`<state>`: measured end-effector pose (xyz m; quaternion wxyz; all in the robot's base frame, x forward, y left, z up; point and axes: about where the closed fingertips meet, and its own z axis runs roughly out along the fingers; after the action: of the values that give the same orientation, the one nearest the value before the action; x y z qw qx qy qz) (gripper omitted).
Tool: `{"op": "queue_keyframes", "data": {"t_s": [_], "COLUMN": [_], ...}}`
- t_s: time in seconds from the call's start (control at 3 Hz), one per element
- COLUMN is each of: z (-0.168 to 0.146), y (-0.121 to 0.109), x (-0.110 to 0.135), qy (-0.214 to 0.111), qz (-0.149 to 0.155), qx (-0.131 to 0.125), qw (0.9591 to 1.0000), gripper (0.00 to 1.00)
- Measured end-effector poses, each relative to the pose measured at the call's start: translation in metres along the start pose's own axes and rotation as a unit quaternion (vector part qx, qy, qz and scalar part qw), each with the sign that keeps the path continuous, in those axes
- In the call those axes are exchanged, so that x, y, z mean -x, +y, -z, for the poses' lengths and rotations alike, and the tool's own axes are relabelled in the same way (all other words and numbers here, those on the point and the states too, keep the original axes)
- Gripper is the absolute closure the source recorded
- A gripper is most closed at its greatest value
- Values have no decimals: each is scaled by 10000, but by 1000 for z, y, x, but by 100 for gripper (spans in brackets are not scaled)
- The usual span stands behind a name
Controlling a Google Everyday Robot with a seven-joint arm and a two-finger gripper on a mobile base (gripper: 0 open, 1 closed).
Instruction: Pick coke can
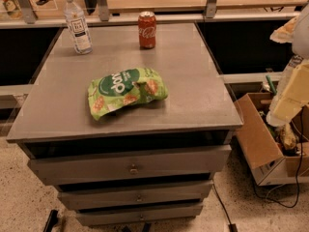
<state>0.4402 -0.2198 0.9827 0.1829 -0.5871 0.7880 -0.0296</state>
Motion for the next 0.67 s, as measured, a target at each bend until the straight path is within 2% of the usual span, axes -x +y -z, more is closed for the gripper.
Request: {"op": "queue_keyframes", "data": {"t_s": [0.33,0.67], "z": [2,-1], "y": [-5,-12], "x": [-4,-6], "qy": [-174,-344], "qz": [-331,-847], "qx": [-106,-199], "qw": [9992,9956], "gripper": [0,0]}}
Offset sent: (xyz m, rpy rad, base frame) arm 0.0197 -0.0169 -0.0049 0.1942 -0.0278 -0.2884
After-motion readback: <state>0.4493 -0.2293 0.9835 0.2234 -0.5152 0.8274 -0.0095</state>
